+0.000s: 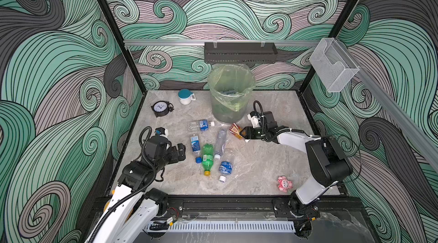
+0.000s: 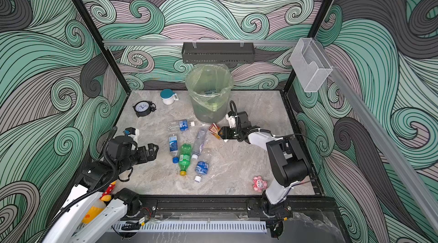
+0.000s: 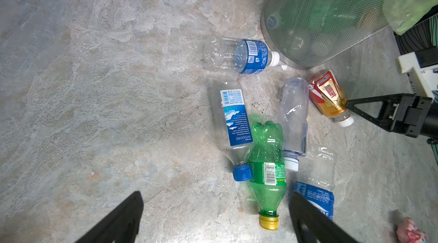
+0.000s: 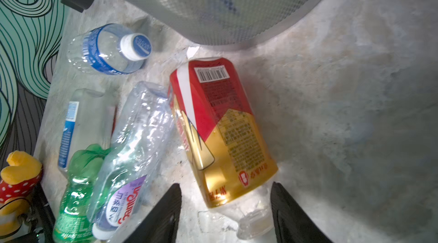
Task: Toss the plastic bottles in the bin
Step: 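Lower the right gripper onto the red-and-yellow tea bottle, then grasp the red-and-yellow tea bottle with the right gripper and lift it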
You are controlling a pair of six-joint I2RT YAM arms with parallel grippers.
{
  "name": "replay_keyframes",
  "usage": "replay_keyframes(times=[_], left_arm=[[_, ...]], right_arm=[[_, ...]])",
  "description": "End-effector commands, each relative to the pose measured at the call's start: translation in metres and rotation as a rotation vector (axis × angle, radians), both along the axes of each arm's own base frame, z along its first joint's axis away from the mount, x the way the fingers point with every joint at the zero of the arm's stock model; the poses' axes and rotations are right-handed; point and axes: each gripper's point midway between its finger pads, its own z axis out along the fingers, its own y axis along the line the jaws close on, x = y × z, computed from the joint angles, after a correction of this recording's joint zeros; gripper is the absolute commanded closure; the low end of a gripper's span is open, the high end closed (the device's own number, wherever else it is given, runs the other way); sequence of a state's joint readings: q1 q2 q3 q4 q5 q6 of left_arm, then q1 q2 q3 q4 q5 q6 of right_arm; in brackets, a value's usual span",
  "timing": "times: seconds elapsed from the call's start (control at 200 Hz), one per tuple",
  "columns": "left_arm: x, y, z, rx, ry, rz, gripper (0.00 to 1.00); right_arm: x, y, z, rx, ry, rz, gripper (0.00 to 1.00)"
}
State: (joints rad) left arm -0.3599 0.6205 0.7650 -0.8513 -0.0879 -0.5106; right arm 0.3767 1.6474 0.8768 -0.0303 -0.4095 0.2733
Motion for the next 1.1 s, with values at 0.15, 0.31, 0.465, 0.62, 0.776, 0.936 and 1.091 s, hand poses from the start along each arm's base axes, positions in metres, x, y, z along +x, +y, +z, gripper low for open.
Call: replay_keyframes(times=[0.15,0.31,0.465,0.62,0.776,0.936,1.091], left_arm=[[0.005,-0.003,0.002,-0.026,-0.004,0.006,0.03],[0.005,-0.004,0.002,-0.029,-0.003,0.005,0.03],[0.003,-0.002,0.002,-0.026,-0.006,0.010,0.03],[0.001,0.001,0.002,-0.026,-0.012,0.021,0.03],[0.001,0.001,0.001,-0.025,-0.012,0.021,0.03],[0.002,0.001,-0.001,-0.023,-0.008,0.023,0.03],[0.002,0.001,-0.001,-0.023,-0.010,0.022,0.03]], right_arm=[[-0.006,0.002,0.013,-0.191,-0.108,0.040,0.22],[0.006,0.011,0.006,-0.219,-0.111,0.068,0.21],[0.009,0.029,-0.007,-0.216,-0.103,0.132,0.20],[0.008,0.047,-0.016,-0.227,-0.101,0.175,0.20],[0.014,0.050,-0.027,-0.275,-0.087,0.147,0.26],[0.017,0.043,-0.039,-0.341,-0.077,0.114,0.30],[0.014,0.039,-0.045,-0.380,-0.073,0.107,0.31]])
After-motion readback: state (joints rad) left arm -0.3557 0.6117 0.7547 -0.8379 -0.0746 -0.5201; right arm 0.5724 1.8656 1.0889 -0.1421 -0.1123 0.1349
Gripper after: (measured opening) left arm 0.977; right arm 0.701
